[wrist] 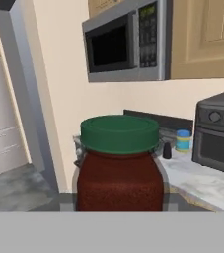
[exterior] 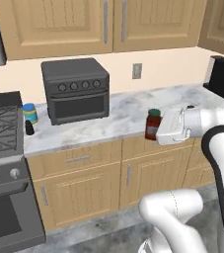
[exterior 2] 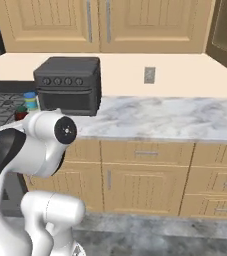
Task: Collect the paprika, mayonnaise, and shaker from the cabinet and place them next to the stove.
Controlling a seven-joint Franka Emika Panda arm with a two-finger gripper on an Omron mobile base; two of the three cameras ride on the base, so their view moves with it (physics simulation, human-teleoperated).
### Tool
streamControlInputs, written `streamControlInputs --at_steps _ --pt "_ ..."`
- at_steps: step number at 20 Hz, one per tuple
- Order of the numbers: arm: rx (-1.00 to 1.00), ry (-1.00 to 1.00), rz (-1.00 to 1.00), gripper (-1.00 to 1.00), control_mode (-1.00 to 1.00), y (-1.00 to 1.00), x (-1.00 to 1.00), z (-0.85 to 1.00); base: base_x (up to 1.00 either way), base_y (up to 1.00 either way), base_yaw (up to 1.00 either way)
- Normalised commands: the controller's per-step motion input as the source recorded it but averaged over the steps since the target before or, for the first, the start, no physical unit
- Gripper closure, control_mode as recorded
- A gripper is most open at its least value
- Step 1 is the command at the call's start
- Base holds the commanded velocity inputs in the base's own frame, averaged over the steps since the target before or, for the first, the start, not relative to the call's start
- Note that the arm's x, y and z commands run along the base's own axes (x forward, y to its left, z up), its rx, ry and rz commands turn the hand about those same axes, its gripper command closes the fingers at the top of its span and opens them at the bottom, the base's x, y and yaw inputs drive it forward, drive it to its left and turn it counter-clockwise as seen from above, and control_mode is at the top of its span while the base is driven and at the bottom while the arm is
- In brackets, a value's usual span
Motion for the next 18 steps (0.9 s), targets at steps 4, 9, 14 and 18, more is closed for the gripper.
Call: streamControlInputs --at_steps 4,9,14,18 --pt "0.0 0.0 0.0 1.0 1.0 0.0 0.0 0.0 0.42 1.0 -0.11" --pt "0.0 0.0 0.0 1.0 1.0 0.0 0.0 0.0 0.59 0.88 -0.07" --pt "0.0 0.0 0.0 1.0 1.0 0.0 0.0 0.0 0.63 0.41 0.0" --pt "0.0 0.0 0.0 1.0 1.0 0.0 0.0 0.0 0.53 0.05 0.06"
